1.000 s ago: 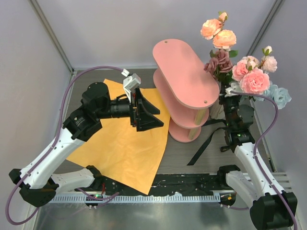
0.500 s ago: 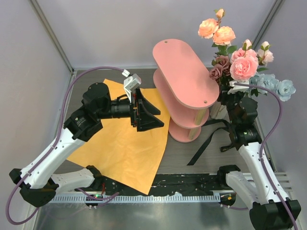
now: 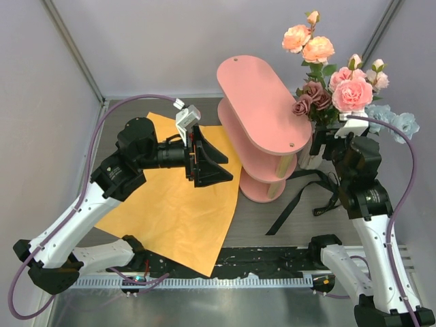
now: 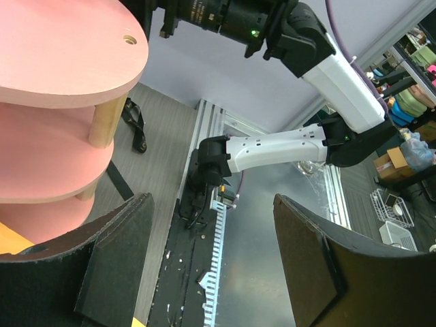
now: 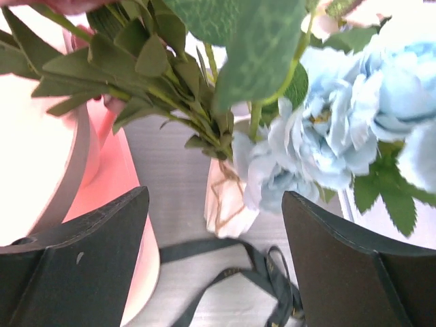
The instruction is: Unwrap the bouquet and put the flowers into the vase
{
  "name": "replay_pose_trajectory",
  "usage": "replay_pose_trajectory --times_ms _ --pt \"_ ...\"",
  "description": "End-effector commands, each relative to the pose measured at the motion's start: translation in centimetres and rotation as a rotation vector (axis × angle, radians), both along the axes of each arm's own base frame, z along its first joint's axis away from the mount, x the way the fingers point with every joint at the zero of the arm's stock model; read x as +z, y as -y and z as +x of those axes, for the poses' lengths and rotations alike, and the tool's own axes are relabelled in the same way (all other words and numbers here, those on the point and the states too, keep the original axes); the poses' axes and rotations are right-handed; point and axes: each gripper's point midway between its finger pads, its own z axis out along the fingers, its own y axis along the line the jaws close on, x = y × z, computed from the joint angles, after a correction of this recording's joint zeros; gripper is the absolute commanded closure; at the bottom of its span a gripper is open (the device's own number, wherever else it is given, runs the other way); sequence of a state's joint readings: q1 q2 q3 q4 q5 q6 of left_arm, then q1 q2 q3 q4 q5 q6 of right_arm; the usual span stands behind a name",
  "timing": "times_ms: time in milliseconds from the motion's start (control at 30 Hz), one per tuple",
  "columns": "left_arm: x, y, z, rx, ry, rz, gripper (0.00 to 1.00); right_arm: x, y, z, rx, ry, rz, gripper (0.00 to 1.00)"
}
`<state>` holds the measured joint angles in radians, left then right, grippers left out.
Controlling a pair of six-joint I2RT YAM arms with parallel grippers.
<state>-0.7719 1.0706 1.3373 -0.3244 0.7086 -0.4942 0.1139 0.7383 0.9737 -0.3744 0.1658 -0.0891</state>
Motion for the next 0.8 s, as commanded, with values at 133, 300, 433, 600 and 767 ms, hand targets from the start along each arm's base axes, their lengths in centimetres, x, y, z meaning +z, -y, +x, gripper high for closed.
replay_pose_trajectory --times_ms 133,300,433,600,767 --pt "1.2 -0.1 -0.4 -0.021 0.042 -0.035 0.25 0.0 0.9 -5.7 -0.052 -0.134 0.060 0.10" --pt "1.2 -0.2 -0.5 -0.022 0.045 -0.031 0.25 0.3 0.7 -9.0 -0.082 -0.169 0.186 0.10" --pt "1.4 -0.5 -0.5 -0.002 0.037 -0.033 0.24 0.9 -1.5 -11.5 0.000 -0.211 0.311 0.09" --pt "2.3 -2.5 0.3 0.152 0.038 -0.051 0.23 1.4 -3.7 -15.2 0.116 -0.251 0.390 0.08" --pt "0.1 -7.4 4.8 0.592 -0.062 0.026 0.20 4.4 -3.3 -17.6 0.122 -0.078 0.458 0.07"
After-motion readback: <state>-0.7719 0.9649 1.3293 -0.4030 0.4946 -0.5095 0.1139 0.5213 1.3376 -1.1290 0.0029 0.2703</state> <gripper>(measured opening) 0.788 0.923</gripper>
